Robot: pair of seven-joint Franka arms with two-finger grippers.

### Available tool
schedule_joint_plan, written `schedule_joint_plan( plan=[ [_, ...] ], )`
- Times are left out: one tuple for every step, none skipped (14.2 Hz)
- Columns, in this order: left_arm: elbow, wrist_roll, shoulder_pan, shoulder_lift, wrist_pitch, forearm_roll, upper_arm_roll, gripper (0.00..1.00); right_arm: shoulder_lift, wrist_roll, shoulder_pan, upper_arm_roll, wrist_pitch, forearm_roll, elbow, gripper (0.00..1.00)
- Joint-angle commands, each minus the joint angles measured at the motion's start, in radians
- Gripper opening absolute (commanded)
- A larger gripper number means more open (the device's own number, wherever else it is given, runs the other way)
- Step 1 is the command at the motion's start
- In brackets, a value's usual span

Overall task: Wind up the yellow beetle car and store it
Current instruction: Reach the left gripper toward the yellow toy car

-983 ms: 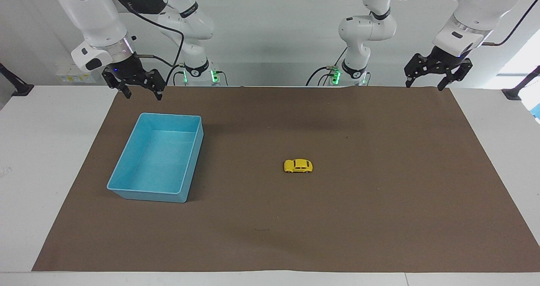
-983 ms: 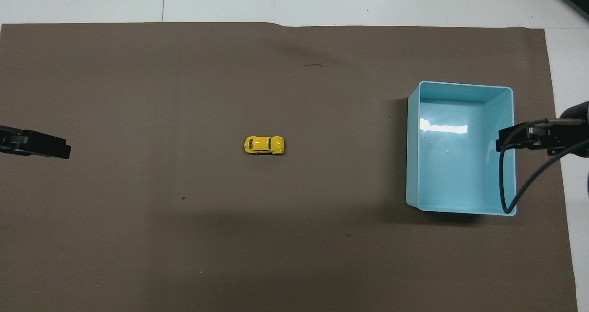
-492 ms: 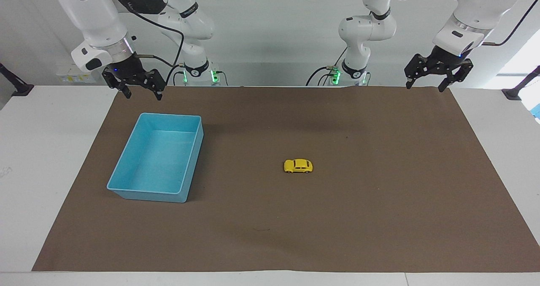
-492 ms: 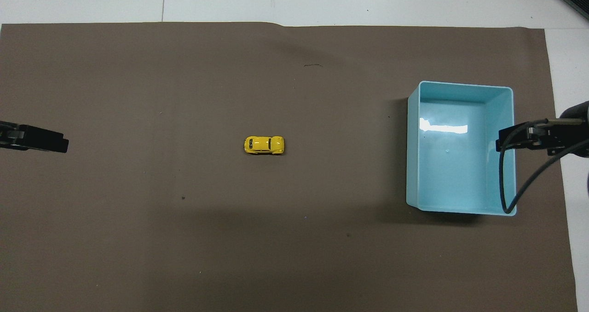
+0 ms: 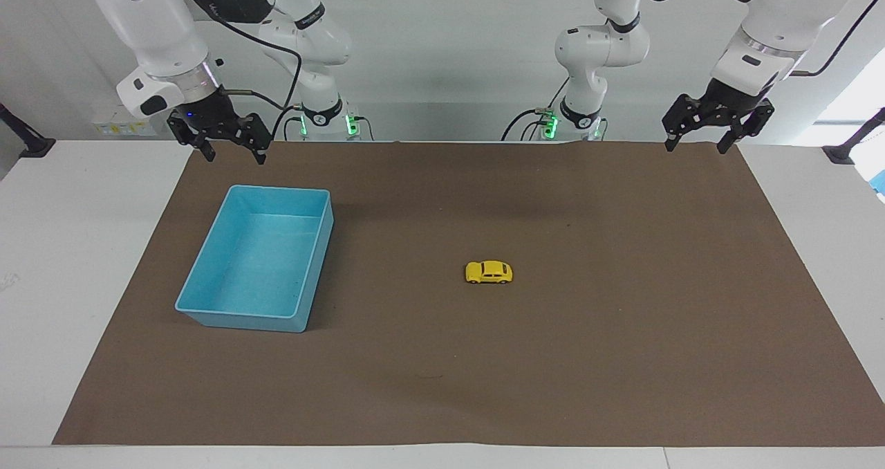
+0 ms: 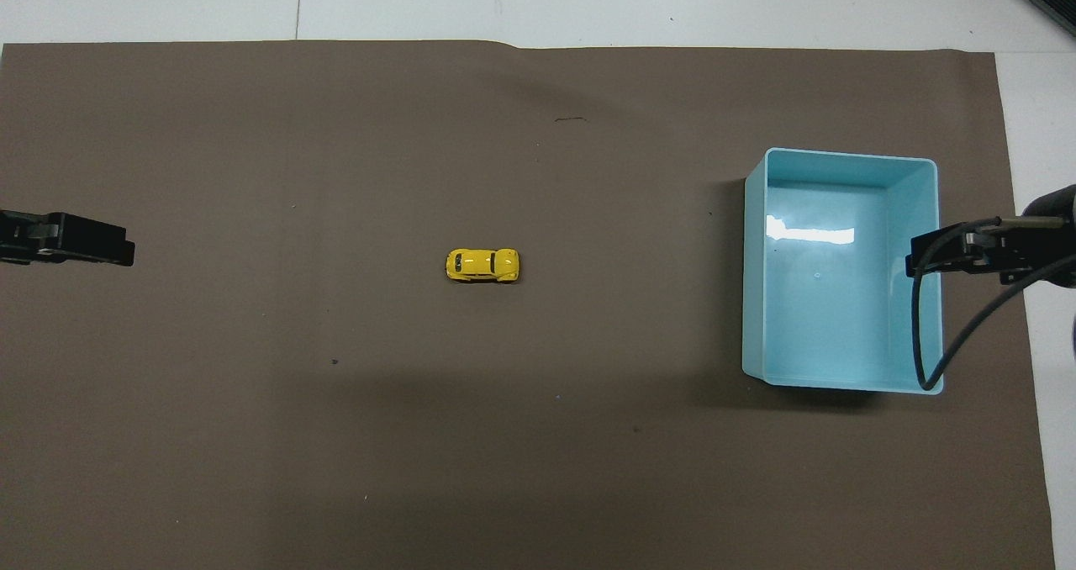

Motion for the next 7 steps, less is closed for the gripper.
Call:
schedule_joint_plan(
  plan=[
    [-0.046,-0.12,-0.006,-0.004,0.044,-0.007,0.004,1.0,-0.01,-0.029,-0.015,0.007,0.002,0.023,-0.001,1.0],
    [-0.061,-0.177,-0.008,-0.004,0.047,-0.007,0.003,1.0,-0.01,-0.028,-0.015,0.007,0.002,0.023,-0.001,1.0],
    [-0.078,-0.233,-0.01,-0.004,0.053,-0.007,0.003,1.0,-0.01,-0.029,-0.015,0.007,0.002,0.023,-0.001,1.0],
    [-0.093,-0.292,-0.016,-0.004,0.063,-0.007,0.001,1.0,-0.01,-0.029,-0.015,0.007,0.002,0.023,-0.001,1.0],
    [-0.11,-0.365,-0.028,-0.006,0.074,-0.009,0.001,1.0,-0.01,-0.029,-0.015,0.007,0.002,0.023,-0.001,1.0],
    [-0.128,-0.445,-0.028,-0.006,0.085,-0.009,0.001,1.0,-0.01,-0.028,-0.015,0.007,0.002,0.023,-0.001,1.0],
    [-0.144,-0.506,-0.028,-0.007,0.097,-0.009,0.001,1.0,-0.01,-0.029,-0.015,0.007,0.002,0.023,-0.001,1.0]
  ],
)
